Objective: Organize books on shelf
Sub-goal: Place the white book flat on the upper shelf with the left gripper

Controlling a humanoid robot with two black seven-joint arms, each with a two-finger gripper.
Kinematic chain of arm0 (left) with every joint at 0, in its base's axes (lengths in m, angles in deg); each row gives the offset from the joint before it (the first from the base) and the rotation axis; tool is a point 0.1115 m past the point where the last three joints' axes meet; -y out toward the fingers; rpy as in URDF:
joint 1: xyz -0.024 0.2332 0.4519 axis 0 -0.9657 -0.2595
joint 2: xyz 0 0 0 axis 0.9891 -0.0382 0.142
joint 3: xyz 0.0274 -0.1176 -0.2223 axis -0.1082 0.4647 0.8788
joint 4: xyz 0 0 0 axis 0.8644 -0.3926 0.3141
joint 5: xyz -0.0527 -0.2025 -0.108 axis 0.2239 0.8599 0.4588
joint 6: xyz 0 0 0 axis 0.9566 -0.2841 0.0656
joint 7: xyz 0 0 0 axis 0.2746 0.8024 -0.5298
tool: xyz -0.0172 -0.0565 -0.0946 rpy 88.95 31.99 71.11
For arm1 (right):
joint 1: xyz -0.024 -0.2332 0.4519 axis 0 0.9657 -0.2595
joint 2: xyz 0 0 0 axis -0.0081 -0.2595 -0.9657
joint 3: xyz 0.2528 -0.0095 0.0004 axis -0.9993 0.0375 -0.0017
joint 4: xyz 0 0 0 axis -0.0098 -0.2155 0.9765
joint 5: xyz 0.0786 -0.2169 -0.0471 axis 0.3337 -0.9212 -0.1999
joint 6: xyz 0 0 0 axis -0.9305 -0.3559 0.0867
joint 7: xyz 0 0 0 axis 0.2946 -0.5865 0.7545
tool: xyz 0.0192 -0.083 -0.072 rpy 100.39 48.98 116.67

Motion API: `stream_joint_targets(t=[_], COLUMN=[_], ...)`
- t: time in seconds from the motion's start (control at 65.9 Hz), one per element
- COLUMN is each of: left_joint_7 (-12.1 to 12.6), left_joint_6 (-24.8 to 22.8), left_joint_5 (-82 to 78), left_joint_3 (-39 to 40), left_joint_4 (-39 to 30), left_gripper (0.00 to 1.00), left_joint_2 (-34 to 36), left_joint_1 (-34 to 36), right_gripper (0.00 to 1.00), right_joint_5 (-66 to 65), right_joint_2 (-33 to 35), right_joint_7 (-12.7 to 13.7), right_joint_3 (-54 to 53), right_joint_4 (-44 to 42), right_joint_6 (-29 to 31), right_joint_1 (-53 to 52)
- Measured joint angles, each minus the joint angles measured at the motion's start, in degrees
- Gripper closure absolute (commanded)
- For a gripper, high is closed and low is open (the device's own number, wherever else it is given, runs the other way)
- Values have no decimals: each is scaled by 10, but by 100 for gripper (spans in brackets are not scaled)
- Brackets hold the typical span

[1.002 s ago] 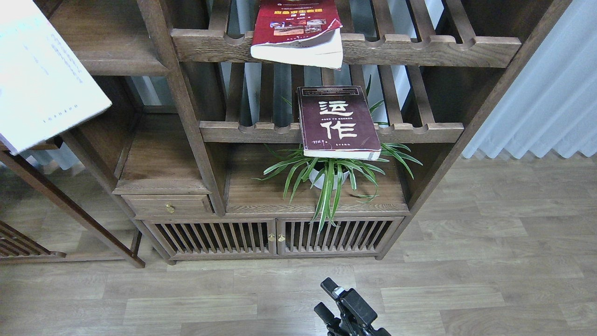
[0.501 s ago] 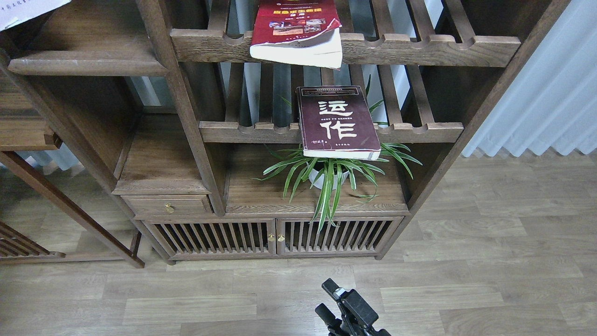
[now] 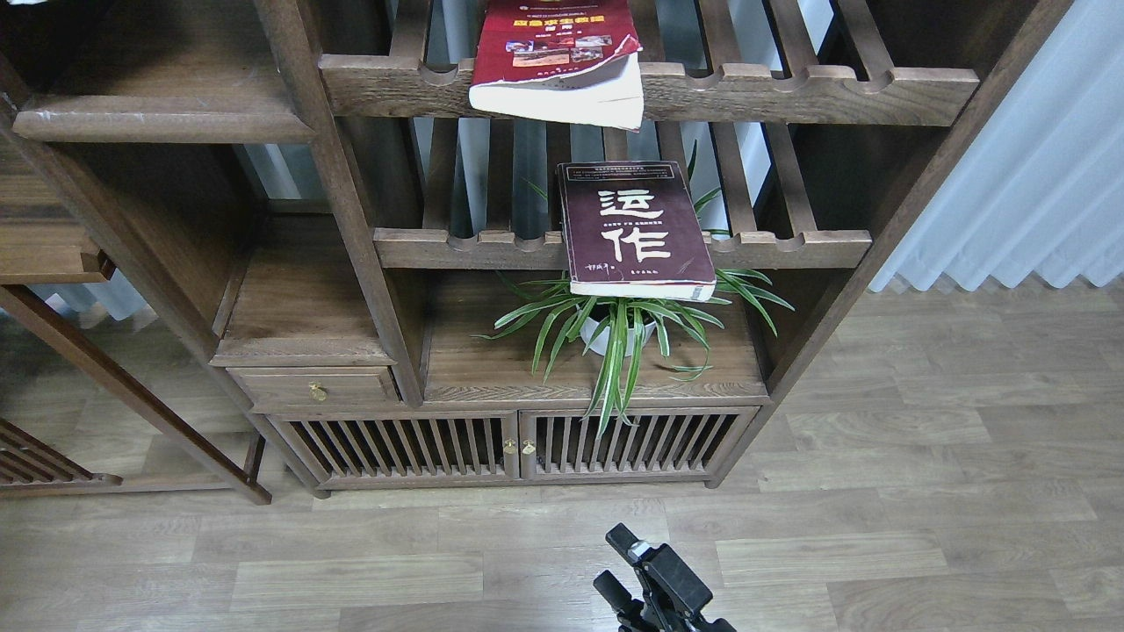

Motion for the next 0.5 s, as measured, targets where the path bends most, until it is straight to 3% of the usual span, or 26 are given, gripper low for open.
stream_joint_targets(t=[0.197,0.501], left_joint_7=[0,0], left_joint_6=[0,0], left_joint_5=[0,0], left_joint_3=[-73,-97], left_joint_4=[40,69], left_gripper=[93,92], left_joint_2=[-15,-38], left_joint_1=[51,60], right_gripper=[0,0], right_joint_5=[0,3], right_joint_2=[-1,3], right_joint_7=[0,0], right_joint_3=[0,0], right_joint_4=[0,0], right_joint_6=[0,0], right_joint_1=[0,1])
